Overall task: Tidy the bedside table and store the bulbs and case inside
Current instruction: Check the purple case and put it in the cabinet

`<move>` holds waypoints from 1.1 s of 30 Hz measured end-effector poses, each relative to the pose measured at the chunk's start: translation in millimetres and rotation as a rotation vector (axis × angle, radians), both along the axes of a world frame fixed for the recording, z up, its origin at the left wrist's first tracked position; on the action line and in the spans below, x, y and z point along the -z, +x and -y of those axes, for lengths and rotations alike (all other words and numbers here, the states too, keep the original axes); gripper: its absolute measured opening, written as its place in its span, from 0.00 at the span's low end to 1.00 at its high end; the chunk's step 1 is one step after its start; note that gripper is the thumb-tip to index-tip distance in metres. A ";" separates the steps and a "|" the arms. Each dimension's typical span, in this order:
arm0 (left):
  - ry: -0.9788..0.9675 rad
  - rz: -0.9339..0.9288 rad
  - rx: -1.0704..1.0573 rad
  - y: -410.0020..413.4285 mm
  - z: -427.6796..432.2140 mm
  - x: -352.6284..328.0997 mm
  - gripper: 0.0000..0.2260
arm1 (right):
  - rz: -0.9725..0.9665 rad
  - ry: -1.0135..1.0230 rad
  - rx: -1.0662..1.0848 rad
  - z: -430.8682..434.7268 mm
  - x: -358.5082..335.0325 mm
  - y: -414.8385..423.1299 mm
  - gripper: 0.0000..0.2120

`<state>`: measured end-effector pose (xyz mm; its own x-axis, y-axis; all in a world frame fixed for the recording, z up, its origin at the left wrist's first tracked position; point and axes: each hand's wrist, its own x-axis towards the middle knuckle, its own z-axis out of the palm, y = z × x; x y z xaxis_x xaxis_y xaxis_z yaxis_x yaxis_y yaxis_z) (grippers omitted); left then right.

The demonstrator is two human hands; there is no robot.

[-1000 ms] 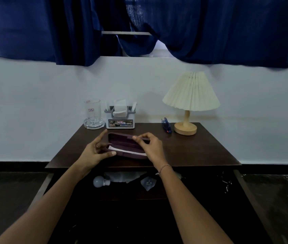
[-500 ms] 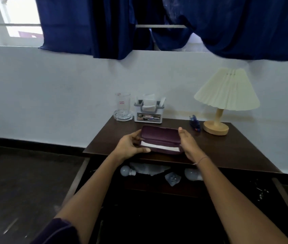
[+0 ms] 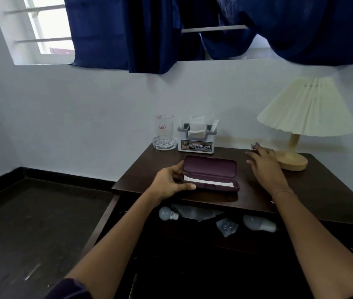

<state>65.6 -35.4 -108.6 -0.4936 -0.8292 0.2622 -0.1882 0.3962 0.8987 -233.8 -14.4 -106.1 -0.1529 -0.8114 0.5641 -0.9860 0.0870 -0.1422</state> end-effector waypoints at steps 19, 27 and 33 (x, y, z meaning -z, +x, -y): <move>0.004 -0.012 -0.040 -1.5 0.4 -0.2 0.33 | 0.117 0.212 0.108 4.4 -1.0 -2.3 0.17; 0.044 0.048 -0.104 0.6 3.5 0.1 0.45 | 0.061 0.055 0.090 -2.1 -3.7 -0.5 0.18; 0.039 0.040 -0.102 1.3 -1.1 -1.8 0.44 | 0.205 -0.107 0.015 -18.1 -7.4 9.7 0.18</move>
